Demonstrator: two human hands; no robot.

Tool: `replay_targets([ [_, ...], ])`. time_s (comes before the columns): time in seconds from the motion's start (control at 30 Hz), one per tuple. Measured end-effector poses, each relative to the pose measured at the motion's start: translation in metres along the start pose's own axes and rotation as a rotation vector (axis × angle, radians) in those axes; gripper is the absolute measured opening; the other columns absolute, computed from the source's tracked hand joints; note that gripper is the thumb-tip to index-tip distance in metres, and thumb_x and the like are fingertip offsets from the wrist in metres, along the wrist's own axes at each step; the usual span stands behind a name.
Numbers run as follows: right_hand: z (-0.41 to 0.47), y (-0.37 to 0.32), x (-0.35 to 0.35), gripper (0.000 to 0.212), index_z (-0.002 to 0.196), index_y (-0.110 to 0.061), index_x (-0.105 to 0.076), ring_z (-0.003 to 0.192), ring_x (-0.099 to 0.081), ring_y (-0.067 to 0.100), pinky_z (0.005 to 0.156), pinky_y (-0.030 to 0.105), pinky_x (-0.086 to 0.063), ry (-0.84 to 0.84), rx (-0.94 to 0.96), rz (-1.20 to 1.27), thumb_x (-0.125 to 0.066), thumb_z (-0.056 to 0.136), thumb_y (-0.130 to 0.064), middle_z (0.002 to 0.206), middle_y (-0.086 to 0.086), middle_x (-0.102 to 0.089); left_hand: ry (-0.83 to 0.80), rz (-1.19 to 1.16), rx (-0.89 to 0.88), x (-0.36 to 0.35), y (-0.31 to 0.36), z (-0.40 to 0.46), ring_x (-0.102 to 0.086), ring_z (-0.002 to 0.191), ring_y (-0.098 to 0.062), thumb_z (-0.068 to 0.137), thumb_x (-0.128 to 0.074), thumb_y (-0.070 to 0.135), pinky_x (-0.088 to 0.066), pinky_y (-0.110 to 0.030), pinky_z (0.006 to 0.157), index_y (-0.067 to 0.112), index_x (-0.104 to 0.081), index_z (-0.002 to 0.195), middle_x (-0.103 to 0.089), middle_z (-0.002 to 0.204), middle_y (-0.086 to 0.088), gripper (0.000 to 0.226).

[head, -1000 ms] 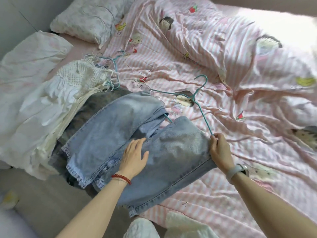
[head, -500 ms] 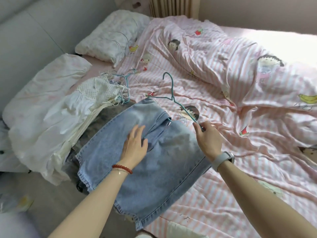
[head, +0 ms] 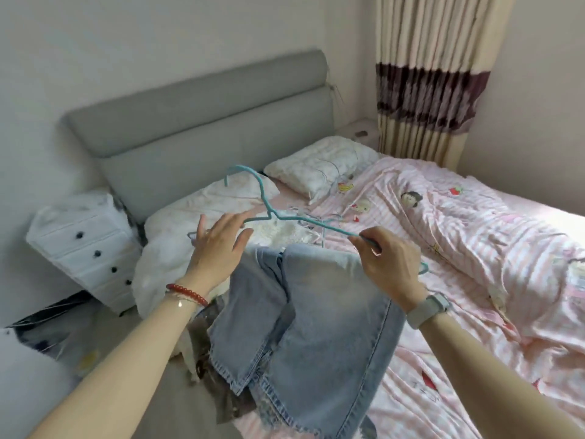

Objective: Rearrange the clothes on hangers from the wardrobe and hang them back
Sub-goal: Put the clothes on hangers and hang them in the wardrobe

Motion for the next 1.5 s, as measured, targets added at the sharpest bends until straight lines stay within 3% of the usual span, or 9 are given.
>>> replay_targets([
  [0.13, 0.023, -0.072, -0.019, 0.036, 0.068, -0.012, -0.064, 0.054, -0.059, 0.026, 0.046, 0.031, -0.044, -0.034, 0.196, 0.065, -0.047, 0.081, -0.041, 0.061, 0.003, -0.062, 0.203, -0.105, 0.135, 0.073, -0.044, -0.057, -0.059, 0.079, -0.032, 0.088, -0.037, 0.036, -0.042, -0.034, 0.067, 0.006, -0.061, 0.092, -0.064, 0.086, -0.011, 0.039],
  [0.4, 0.010, -0.222, -0.048, 0.032, 0.073, -0.008, -0.063, 0.059, -0.053, 0.022, 0.068, 0.028, -0.025, -0.079, 0.318, 0.360, -0.051, 0.083, -0.036, 0.066, 0.002, -0.056, 0.528, -0.165, 0.307, 0.210, -0.074, -0.200, -0.046, 0.056, -0.010, 0.082, -0.046, 0.042, -0.034, -0.021, 0.050, 0.009, -0.066, 0.082, -0.054, 0.058, 0.007, 0.039],
  [0.57, -0.044, -0.301, -0.081, 0.034, 0.075, -0.008, -0.066, 0.060, -0.050, 0.001, 0.063, 0.023, -0.039, -0.470, 0.323, 0.617, -0.059, 0.078, -0.041, 0.068, -0.010, -0.052, 0.532, -0.176, 0.524, 0.248, -0.103, -0.308, -0.046, 0.052, -0.006, 0.081, -0.056, 0.032, -0.032, -0.015, 0.049, 0.018, -0.065, 0.074, -0.053, 0.053, 0.008, 0.018],
  [0.8, -0.188, -0.381, -0.111, 0.016, 0.079, -0.014, -0.069, 0.061, -0.053, 0.008, 0.061, 0.028, -0.040, -1.041, 0.523, 0.622, -0.065, 0.084, -0.029, 0.066, -0.009, -0.060, 0.542, -0.071, 0.836, 0.262, -0.118, -0.487, -0.049, 0.055, -0.007, 0.078, -0.056, 0.044, -0.038, -0.022, 0.055, 0.027, -0.056, 0.078, -0.060, 0.062, 0.019, 0.016],
  [0.97, -0.287, -0.467, -0.081, 0.035, 0.091, -0.022, -0.063, 0.054, -0.049, 0.017, 0.056, 0.027, -0.039, -1.170, 0.904, 0.646, -0.042, 0.085, -0.050, 0.057, -0.009, -0.052, 0.679, 0.025, 1.076, 0.291, -0.097, -0.618, -0.058, 0.064, -0.007, 0.084, -0.063, 0.022, -0.044, -0.026, 0.063, 0.025, -0.057, 0.079, -0.061, 0.064, 0.013, 0.008],
  [1.1, -0.353, -0.533, -0.035, 0.030, 0.091, -0.022, -0.060, 0.045, -0.048, 0.020, 0.052, 0.019, -0.030, -1.146, 1.223, 0.793, -0.037, 0.087, -0.041, 0.046, -0.004, -0.046, 0.798, 0.116, 1.157, 0.329, -0.057, -0.704, -0.053, 0.066, 0.004, 0.080, -0.054, 0.032, -0.040, -0.007, 0.065, 0.022, -0.059, 0.082, -0.060, 0.071, 0.020, 0.011],
  [1.2, -0.393, -0.576, 0.002, 0.017, 0.083, -0.023, -0.056, 0.048, -0.044, 0.018, 0.048, 0.016, -0.023, -1.124, 1.375, 0.948, -0.043, 0.085, -0.033, 0.044, -0.007, -0.043, 0.953, 0.256, 1.256, 0.356, -0.020, -0.757, -0.050, 0.073, -0.002, 0.081, -0.054, 0.024, -0.037, -0.006, 0.069, 0.003, -0.062, 0.085, -0.061, 0.082, -0.001, 0.023],
  [1.4, -0.453, -0.652, 0.059, 0.025, 0.083, -0.014, -0.058, 0.053, -0.034, 0.014, 0.048, 0.022, -0.025, -1.284, 1.396, 1.225, -0.043, 0.086, -0.034, 0.039, -0.011, -0.032, 1.135, 0.520, 1.432, 0.406, 0.039, -0.826, -0.048, 0.088, -0.001, 0.090, -0.054, 0.002, -0.033, -0.004, 0.081, 0.008, -0.060, 0.090, -0.059, 0.094, -0.007, 0.008],
  [1.5, -0.484, -0.694, 0.078, 0.024, 0.083, -0.010, -0.060, 0.051, -0.043, 0.007, 0.053, 0.022, -0.028, -1.459, 1.317, 1.290, -0.048, 0.088, -0.030, 0.047, -0.016, -0.045, 1.065, 0.716, 1.545, 0.441, 0.044, -0.852, -0.055, 0.099, -0.022, 0.090, -0.056, 0.005, -0.034, -0.018, 0.089, 0.002, -0.066, 0.098, -0.064, 0.103, -0.013, 0.013],
])
Point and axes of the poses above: each hand's wrist, its own z-axis towards the middle knuckle, its own x-axis out of the back of the hand, y = z × x, the point moved 6 cm from there along z, towards the middle knuckle
